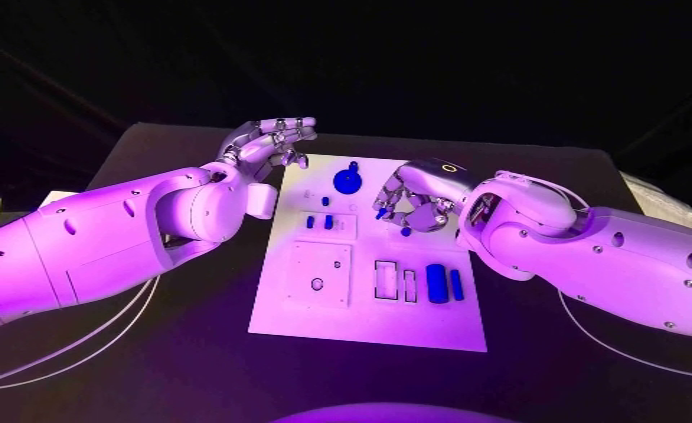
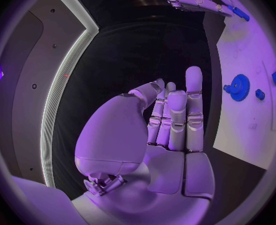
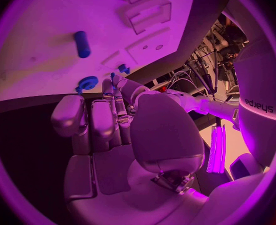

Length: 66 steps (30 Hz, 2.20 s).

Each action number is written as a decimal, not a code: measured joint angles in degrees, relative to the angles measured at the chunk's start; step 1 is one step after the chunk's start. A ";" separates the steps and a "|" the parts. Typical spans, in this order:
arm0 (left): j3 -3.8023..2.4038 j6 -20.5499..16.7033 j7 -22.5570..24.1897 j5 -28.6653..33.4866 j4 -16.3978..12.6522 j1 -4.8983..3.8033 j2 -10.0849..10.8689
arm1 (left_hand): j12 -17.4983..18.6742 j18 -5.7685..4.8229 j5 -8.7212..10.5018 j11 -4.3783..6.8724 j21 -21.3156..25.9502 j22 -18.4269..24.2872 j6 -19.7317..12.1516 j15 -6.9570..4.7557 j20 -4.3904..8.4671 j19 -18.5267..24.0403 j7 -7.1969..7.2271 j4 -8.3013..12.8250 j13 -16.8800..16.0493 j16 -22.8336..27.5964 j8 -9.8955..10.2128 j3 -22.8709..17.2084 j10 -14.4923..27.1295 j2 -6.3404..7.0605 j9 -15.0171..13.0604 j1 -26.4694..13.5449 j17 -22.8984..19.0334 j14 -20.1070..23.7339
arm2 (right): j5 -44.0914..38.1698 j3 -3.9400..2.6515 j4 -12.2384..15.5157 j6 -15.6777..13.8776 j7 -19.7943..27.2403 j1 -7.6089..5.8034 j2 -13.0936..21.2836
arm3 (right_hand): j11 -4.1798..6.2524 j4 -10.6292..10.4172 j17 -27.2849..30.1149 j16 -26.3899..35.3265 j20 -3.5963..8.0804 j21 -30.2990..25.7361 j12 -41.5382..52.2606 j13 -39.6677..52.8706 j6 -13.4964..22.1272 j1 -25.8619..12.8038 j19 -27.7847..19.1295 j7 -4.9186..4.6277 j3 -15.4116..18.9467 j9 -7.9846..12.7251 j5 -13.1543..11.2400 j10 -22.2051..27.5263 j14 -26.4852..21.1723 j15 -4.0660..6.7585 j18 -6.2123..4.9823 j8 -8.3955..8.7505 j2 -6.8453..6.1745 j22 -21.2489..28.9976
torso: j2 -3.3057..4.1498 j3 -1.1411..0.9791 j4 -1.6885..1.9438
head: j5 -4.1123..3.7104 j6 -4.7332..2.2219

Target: Assemble the parts on the task board

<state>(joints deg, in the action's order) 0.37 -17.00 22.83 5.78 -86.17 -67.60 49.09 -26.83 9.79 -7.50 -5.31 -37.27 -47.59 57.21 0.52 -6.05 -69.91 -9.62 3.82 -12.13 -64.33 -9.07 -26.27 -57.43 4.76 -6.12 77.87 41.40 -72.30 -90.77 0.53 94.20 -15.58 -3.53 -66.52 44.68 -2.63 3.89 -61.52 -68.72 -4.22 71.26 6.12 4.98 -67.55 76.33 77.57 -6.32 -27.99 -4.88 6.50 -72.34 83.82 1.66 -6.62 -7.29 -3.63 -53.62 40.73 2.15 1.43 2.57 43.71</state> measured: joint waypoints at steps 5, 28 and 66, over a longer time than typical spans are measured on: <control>0.00 0.04 -0.09 0.00 -0.04 0.00 -0.07 | 0.00 0.00 0.00 0.00 0.00 0.00 -0.20 0.00 0.00 0.00 -0.20 0.00 0.00 0.00 0.00 0.00 0.00 0.00 0.00 0.00 -0.10 0.00 | 0.29 0.17 1.10 0.08 0.56 0.96 -2.53 | 0.00 0.00 0.00 0.00 0.00 0.00 0.00 0.00 0.00 0.00 0.00 0.00 0.00 0.00 -0.04 0.00 0.00 0.00 0.00 -0.17 0.00 0.06 | 0.00 0.08 0.01 | 1.02 0.38; 0.00 0.32 -0.38 0.01 -0.21 0.00 -0.35 | 0.00 0.00 0.00 0.00 0.00 -0.01 -0.20 0.00 0.00 0.00 -0.20 0.00 0.01 0.00 0.00 0.00 0.00 0.00 0.00 0.00 -0.09 0.00 | -2.83 0.91 -2.62 3.56 0.54 5.38 -9.06 | -0.01 0.00 0.28 0.00 0.00 0.00 -0.24 -0.13 0.14 -0.03 -0.01 0.06 0.01 -0.02 -0.23 0.01 0.00 0.00 0.00 -0.09 0.00 0.35 | 0.01 0.12 -0.01 | 2.71 1.56; 0.00 0.91 -0.97 0.00 -0.24 0.01 -0.35 | 0.00 0.00 0.00 -0.20 0.22 0.04 -0.20 0.00 0.00 0.00 -0.20 0.16 0.01 0.28 0.00 0.16 0.20 0.22 0.05 0.22 -0.44 0.00 | -7.04 1.24 -3.52 7.16 -3.04 5.47 -11.26 | -0.21 0.07 0.03 -0.23 0.00 0.00 -0.60 -0.16 0.37 -0.48 -0.01 -0.05 0.08 -0.15 -0.19 -0.19 0.00 0.00 0.00 0.13 0.28 0.23 | 0.02 0.08 0.03 | 2.58 2.13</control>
<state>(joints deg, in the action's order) 0.37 -16.09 21.86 5.78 -86.41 -67.59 48.74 -26.83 9.79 -7.50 -5.51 -37.05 -47.55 57.01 0.52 -6.05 -69.91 -9.82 3.98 -12.12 -64.06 -9.07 -26.11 -57.23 4.99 -6.07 78.10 40.95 -72.30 -97.81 1.77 90.68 -8.42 -6.58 -61.05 33.41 -2.84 3.95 -61.48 -68.95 -4.22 71.25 5.52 4.82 -67.18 75.85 77.56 -6.37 -27.91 -5.04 6.32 -72.53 83.82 1.65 -6.62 -7.16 -3.35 -53.39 40.74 2.23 1.47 5.15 45.84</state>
